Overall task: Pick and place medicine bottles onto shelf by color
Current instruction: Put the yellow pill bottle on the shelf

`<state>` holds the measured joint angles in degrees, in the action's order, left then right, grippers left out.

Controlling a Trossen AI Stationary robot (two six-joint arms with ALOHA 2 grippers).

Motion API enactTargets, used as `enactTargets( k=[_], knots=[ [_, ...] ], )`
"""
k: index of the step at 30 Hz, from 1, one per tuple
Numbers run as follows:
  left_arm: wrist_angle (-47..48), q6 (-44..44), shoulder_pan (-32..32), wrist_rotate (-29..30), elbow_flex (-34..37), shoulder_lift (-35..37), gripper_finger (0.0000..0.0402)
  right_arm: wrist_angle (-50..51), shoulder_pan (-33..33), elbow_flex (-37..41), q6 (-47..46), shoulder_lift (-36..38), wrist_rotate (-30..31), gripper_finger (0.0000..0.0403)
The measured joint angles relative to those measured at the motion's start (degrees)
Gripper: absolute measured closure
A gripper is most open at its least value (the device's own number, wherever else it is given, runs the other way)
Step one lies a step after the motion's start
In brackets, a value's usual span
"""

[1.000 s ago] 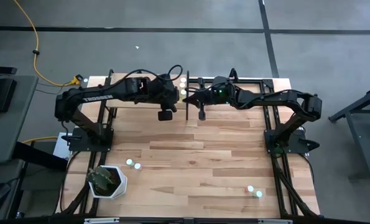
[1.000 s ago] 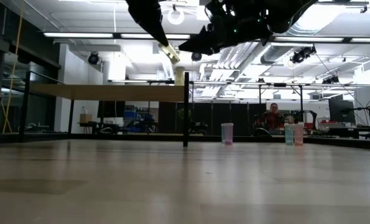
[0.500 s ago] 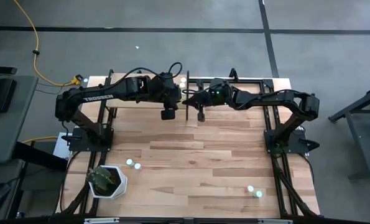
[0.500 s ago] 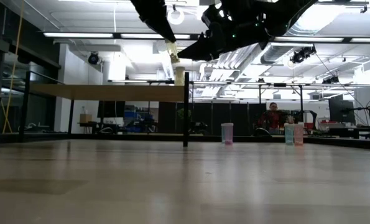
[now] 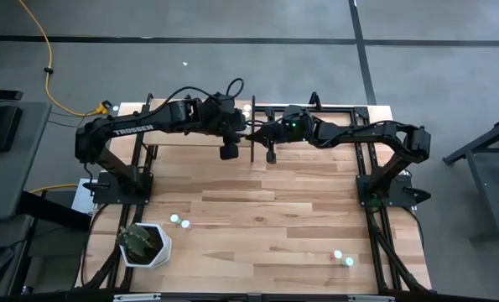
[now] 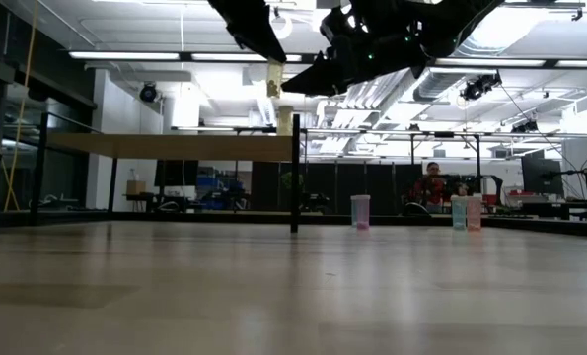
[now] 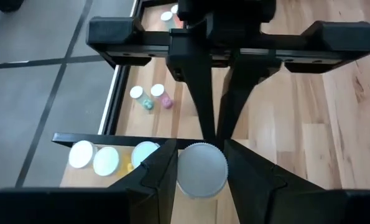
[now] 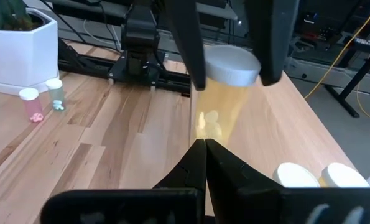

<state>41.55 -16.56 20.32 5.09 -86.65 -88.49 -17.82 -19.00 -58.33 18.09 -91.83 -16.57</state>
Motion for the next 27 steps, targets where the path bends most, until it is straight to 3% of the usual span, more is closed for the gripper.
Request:
enactTargets(
  k=[7,17,27],
  knots=[
    [-0.1,1.4,0.7,-1.1,1.5,0.0,0.0289,3.6,-1.0,0.0,0.4,2.6,0.1,0.0403],
    [-12.8,1.4,1.9,-2.6,12.7,0.1,0.0289,9.6,-1.6,0.0,0.4,9.3,0.0,0.0403],
    [-15.7,0.0,3.7,-2.4,12.9,0.1,0.0289,11.5,-1.6,0.0,0.2,9.8,0.0,0.0403]
  ],
)
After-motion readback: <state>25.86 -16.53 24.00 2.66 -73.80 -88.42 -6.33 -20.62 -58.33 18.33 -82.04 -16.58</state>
